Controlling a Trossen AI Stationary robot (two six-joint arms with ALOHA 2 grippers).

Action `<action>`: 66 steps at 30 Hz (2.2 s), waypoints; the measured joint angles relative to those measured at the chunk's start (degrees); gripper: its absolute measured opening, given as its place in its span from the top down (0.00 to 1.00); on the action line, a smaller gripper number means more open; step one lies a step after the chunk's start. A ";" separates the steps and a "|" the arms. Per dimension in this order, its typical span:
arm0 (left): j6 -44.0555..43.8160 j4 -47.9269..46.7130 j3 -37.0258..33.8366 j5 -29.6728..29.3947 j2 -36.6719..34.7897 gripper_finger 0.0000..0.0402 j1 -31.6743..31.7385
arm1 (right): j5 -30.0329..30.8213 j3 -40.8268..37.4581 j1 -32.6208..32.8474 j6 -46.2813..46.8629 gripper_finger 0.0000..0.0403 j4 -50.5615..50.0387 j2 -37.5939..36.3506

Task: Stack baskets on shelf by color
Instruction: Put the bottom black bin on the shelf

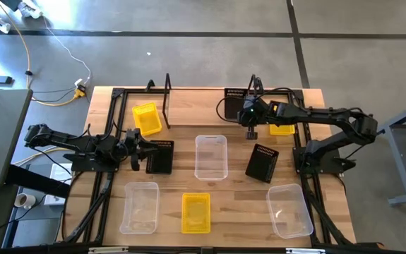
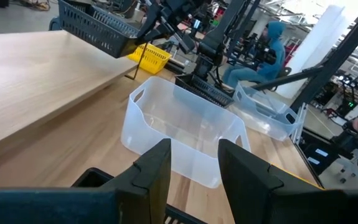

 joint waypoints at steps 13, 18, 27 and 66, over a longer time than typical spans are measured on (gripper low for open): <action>-2.08 0.01 -0.02 -0.01 0.01 0.69 0.00 | 0.72 1.34 2.88 2.52 1.00 -2.94 0.88; -1.97 0.02 0.00 -0.01 0.00 0.69 0.01 | 2.09 1.51 3.10 3.85 1.00 -4.63 2.44; -1.95 0.02 0.00 -0.01 0.00 0.69 -0.01 | 6.26 1.55 3.09 3.40 1.00 -3.36 3.24; -1.97 0.02 0.00 0.01 0.01 0.69 -0.01 | 5.36 1.75 3.21 6.32 1.00 -3.76 3.06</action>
